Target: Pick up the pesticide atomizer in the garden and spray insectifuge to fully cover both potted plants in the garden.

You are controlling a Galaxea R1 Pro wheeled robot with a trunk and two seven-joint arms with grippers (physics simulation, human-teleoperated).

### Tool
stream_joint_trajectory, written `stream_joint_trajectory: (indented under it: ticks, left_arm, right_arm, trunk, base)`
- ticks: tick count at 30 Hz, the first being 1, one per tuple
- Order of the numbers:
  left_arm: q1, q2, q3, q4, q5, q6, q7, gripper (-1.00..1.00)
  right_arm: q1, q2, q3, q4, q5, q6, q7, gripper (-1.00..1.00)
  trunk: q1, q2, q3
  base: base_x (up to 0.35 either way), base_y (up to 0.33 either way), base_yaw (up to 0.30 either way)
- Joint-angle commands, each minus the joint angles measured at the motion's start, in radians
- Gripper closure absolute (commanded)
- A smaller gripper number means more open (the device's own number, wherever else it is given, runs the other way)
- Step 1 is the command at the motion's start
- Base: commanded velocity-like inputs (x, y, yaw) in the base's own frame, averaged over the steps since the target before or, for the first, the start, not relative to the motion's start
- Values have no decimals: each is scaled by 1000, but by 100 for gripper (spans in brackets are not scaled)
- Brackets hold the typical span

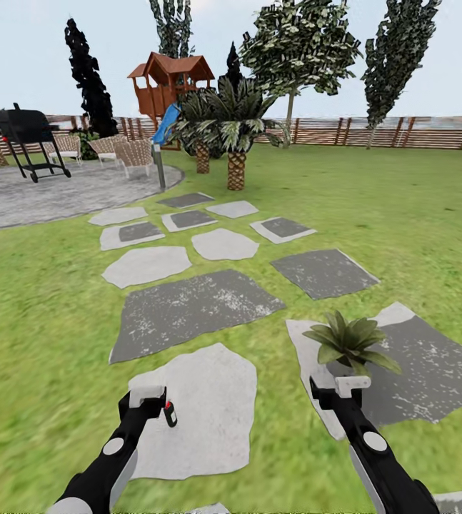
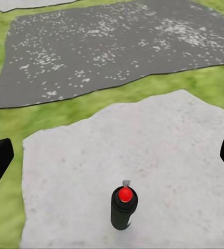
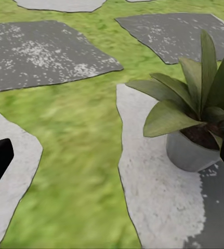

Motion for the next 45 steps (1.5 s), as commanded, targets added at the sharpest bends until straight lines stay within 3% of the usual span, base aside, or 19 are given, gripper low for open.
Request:
stream_joint_trajectory:
  ticks: [1,9,45]
  left_arm:
    - [-2,-1,4,1,-3,-1,1,-100]
    - [-12,-4,4,6,-3,3,4,-100]
    - [-4,-3,-1,9,-3,-3,4,-100]
  right_arm:
    - [0,0,0,0,0,-3,1,-100]
    - [0,0,0,1,0,-3,0,-100]
    - [0,0,-1,-1,-1,-3,-1,-100]
  trunk:
    - [4,-8,-5]
    - [34,-64,-42]
    - [51,-72,-238]
  base:
    - [0,0,0]
    - [0,0,0]
    - [0,0,0]
